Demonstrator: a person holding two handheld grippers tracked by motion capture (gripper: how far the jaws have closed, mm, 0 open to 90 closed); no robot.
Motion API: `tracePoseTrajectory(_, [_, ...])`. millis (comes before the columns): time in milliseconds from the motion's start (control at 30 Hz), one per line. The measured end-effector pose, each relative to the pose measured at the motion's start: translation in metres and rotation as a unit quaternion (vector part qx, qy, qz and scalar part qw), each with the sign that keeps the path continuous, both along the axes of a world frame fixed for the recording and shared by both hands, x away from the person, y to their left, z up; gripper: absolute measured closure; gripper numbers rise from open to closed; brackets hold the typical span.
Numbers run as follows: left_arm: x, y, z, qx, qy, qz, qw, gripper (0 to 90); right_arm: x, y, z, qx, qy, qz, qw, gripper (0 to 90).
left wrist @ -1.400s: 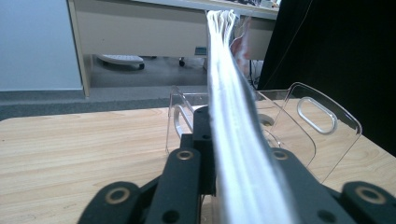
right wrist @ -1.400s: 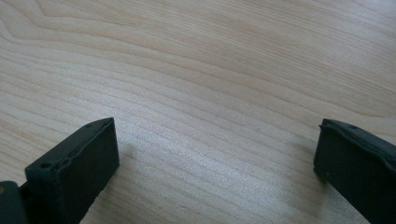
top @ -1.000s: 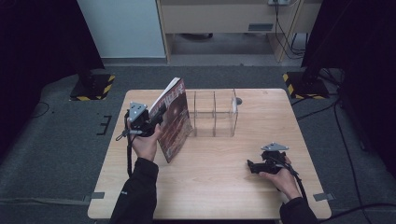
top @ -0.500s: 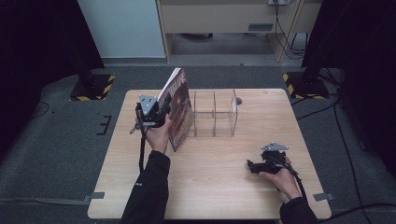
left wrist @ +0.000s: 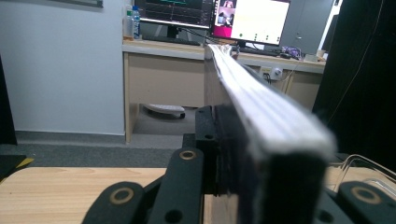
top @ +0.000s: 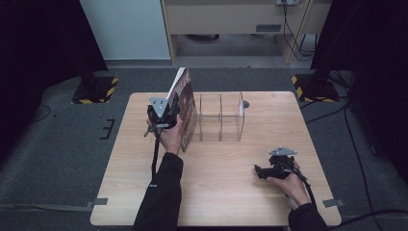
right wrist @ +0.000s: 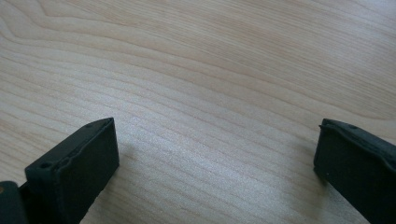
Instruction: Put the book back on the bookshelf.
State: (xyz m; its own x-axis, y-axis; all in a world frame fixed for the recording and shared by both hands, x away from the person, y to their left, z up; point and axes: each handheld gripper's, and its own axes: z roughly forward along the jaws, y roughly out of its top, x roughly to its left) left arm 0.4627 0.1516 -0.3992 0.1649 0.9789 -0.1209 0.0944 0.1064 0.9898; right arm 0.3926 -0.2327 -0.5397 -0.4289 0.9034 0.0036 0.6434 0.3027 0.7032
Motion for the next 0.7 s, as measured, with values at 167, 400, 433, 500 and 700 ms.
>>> tracePoseTrajectory(167, [-0.002,-0.001,-0.003,0.021,-0.008,-0.010,0.9997,80.2,0.000,0.000,0.000,-0.001,-0.001,0.001,1.0000,0.4])
tracePoseTrajectory(400, [-0.013,0.007,-0.004,0.039,0.000,-0.035,0.9986,64.7,0.000,0.000,0.000,-0.001,-0.001,-0.001,1.0000,0.6])
tracePoseTrajectory(433, [-0.015,0.009,-0.004,0.038,0.005,-0.039,0.9985,63.5,0.000,0.000,0.000,-0.001,-0.001,-0.001,1.0000,0.6])
tracePoseTrajectory(500, [-0.018,0.012,-0.006,0.036,0.005,-0.047,0.9982,61.7,0.000,0.000,0.000,-0.002,-0.001,-0.001,1.0000,0.6])
tracePoseTrajectory(700, [-0.030,0.018,-0.010,0.042,0.013,-0.061,0.9972,55.2,0.000,0.000,0.000,-0.001,-0.001,-0.001,1.0000,0.6])
